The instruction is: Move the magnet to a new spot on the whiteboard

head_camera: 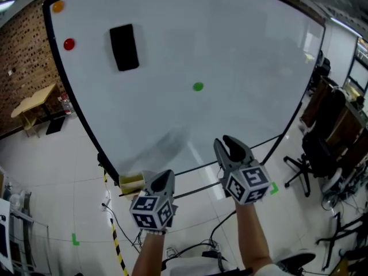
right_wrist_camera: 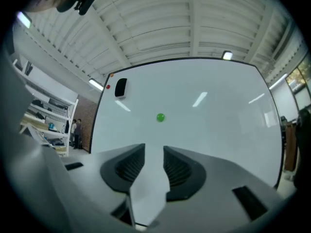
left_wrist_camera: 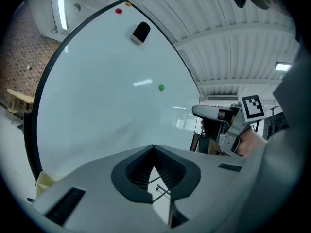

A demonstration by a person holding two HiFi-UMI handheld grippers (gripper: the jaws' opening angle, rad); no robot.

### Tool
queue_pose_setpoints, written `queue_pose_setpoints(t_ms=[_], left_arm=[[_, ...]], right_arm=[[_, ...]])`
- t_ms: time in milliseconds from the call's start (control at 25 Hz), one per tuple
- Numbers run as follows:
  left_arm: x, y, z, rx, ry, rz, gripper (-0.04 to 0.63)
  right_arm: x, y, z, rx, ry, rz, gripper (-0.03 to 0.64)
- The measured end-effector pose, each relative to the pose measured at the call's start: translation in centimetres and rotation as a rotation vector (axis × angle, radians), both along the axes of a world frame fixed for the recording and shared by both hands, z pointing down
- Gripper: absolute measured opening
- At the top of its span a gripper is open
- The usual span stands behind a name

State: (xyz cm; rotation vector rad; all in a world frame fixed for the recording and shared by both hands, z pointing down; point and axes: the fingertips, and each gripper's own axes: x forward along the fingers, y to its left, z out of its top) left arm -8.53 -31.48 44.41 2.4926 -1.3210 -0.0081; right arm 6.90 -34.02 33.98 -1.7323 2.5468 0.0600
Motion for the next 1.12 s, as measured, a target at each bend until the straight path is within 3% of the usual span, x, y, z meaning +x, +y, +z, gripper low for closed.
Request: queue_pose_setpoints(t_ms=[120, 560, 1120], left_arm=[[0.7, -0.8, -0.8, 0.006, 0.008, -0.022, -0.003], [1.2, -2.3, -1.6, -0.012, 0.040, -0.072, -0.003], [-0.3, -2.9, -1.3, -0.007, 0.059, -0.093, -0.003]], right_arm=[[-0.6, -3.4, -3.1, 0.047, 0.097, 0.000, 0.225], [-3.4, -10.8, -9.4, 0.155, 0.301, 0.020, 0.225], [-4.8, -14.1, -8.3, 0.118, 0.434, 0.055, 0.183]])
